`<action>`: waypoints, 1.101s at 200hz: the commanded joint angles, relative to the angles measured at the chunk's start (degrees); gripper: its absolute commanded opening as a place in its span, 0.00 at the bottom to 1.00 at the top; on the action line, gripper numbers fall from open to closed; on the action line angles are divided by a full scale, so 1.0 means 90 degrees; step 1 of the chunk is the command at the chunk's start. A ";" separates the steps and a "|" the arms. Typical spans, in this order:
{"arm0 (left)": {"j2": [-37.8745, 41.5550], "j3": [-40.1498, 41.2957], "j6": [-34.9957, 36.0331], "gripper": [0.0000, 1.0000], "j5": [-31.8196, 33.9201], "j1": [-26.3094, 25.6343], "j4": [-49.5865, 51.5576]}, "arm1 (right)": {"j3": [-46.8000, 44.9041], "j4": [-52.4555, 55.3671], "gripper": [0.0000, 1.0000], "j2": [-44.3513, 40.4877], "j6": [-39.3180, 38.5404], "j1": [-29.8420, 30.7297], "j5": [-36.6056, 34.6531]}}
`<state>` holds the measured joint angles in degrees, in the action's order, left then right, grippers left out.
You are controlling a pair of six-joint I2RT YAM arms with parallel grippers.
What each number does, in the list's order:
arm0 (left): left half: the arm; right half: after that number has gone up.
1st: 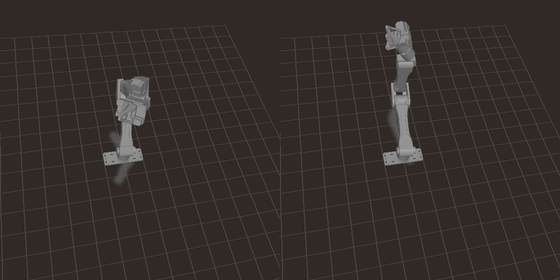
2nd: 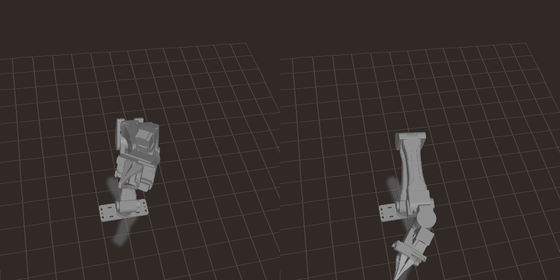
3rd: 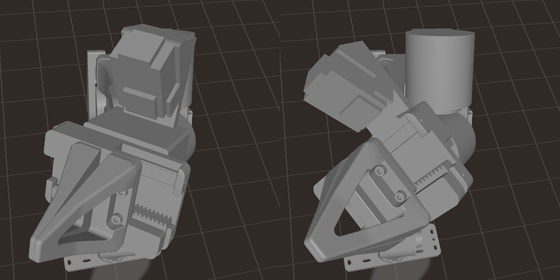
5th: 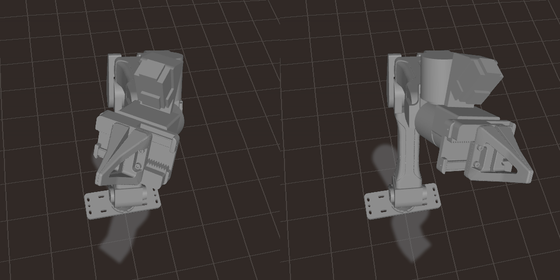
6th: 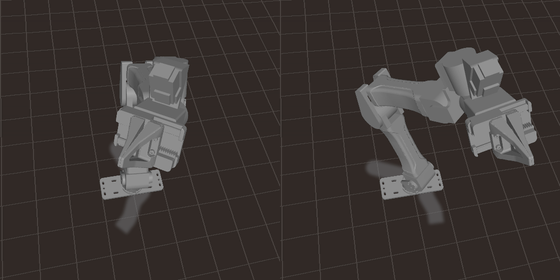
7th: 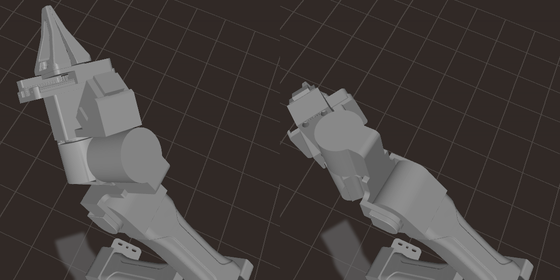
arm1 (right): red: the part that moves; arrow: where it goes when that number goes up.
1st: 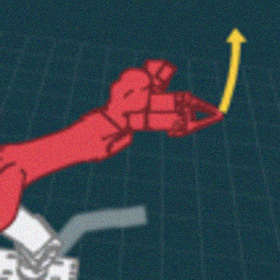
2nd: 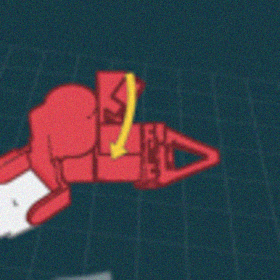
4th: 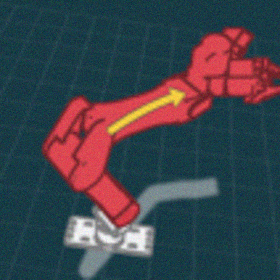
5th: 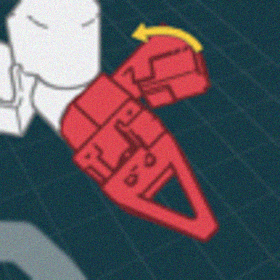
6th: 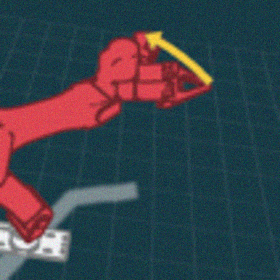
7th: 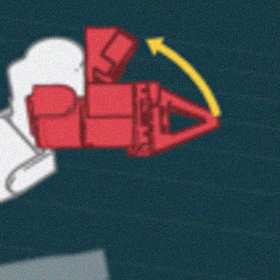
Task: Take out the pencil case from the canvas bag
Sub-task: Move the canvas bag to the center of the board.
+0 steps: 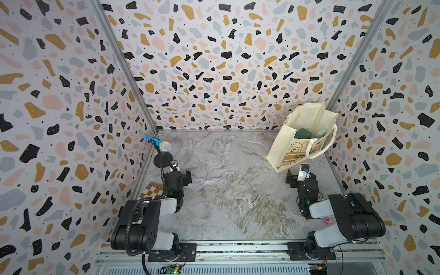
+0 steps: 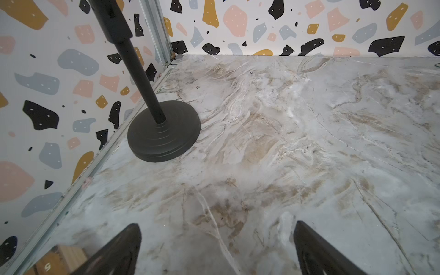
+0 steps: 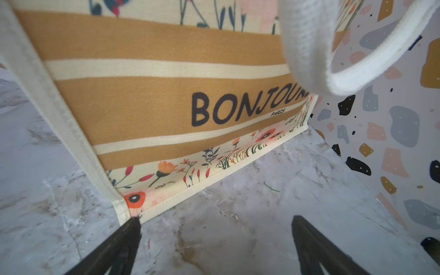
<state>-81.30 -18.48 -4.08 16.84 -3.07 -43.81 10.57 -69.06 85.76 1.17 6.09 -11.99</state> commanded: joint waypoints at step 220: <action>0.1733 -0.0014 0.0836 0.99 0.0666 -0.1011 0.0804 | 0.0111 0.0328 0.99 -0.0815 -0.0202 0.0315 -0.0368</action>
<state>-73.71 -17.23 -0.45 16.34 -8.32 -40.58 10.55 -68.42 83.26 0.75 7.64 -13.34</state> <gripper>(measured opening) 0.988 0.992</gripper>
